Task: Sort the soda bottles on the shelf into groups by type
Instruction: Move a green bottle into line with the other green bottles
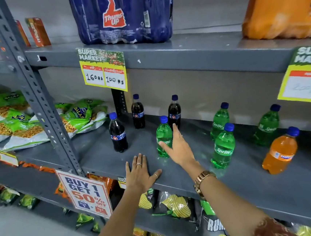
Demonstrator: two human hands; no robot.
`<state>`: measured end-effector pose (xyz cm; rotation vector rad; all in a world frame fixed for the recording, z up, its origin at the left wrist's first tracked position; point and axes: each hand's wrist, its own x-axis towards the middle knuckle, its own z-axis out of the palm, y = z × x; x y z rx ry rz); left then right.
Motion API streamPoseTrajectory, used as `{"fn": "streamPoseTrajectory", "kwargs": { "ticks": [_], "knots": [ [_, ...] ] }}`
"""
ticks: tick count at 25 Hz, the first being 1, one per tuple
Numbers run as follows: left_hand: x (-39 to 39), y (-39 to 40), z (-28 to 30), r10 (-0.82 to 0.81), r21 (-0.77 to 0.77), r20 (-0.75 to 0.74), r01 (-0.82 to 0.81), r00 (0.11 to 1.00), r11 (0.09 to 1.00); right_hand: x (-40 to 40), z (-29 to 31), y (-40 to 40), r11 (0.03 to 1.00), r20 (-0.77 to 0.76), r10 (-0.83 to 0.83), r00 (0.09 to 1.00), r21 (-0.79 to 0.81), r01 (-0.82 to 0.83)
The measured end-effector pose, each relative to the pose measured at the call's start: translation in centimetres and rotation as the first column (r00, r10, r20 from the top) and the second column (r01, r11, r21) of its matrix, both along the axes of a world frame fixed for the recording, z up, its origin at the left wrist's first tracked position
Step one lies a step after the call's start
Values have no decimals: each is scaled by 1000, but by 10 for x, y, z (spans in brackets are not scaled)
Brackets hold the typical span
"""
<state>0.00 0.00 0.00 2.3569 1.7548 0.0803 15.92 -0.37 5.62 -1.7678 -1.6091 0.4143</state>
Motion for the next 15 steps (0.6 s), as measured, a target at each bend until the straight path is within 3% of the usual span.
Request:
{"fn": "streamPoseTrajectory", "kwargs": {
  "ticks": [7,15],
  "knots": [
    [-2,7,0,-34,-30,-41,33,999,999,0,-8,2,999,-200,-11,980,38,19],
    [20,-14,7,-52,-40,-26,51,998,998,42,-20,-77,974,-147,-156,977,142,176]
  ]
}}
